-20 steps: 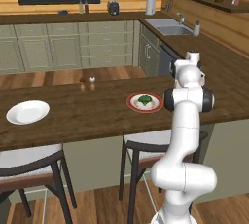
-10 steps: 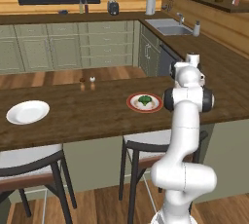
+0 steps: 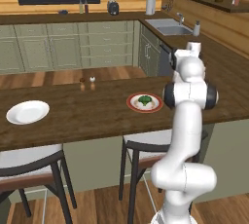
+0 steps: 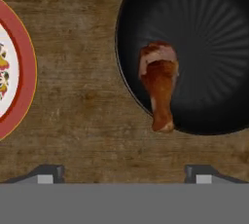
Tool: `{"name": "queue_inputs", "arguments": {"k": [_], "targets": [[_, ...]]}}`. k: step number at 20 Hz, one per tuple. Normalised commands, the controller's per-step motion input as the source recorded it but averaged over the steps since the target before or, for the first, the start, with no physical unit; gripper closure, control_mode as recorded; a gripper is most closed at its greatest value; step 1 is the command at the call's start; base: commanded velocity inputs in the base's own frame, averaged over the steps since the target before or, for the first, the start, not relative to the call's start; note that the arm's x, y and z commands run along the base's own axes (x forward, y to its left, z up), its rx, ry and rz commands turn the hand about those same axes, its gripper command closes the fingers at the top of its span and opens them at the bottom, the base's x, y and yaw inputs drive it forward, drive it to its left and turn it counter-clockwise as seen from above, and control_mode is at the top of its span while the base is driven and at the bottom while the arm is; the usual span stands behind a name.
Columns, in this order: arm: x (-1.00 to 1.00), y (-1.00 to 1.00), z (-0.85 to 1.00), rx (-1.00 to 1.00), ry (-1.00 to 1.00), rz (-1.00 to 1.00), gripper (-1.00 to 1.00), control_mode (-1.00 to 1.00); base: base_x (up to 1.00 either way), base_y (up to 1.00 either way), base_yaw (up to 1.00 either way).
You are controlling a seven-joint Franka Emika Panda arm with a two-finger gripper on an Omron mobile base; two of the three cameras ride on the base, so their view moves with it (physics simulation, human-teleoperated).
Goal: Pick the chicken drumstick and broccoli from their plates and place them in the bowl. Then put the bowl in the fridge.
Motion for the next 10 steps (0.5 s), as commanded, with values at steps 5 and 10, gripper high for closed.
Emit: {"name": "queue_inputs", "arguments": {"k": [5,10], "targets": [[-0.94,1.00,-0.07,0.00,-0.05,-0.06,-1.00,-1.00,0.00,0.00,0.00],[-0.21,1.00,0.04,-0.03,-0.16,0.00,-1.00,-1.00,0.00,0.00,0.00]]}}
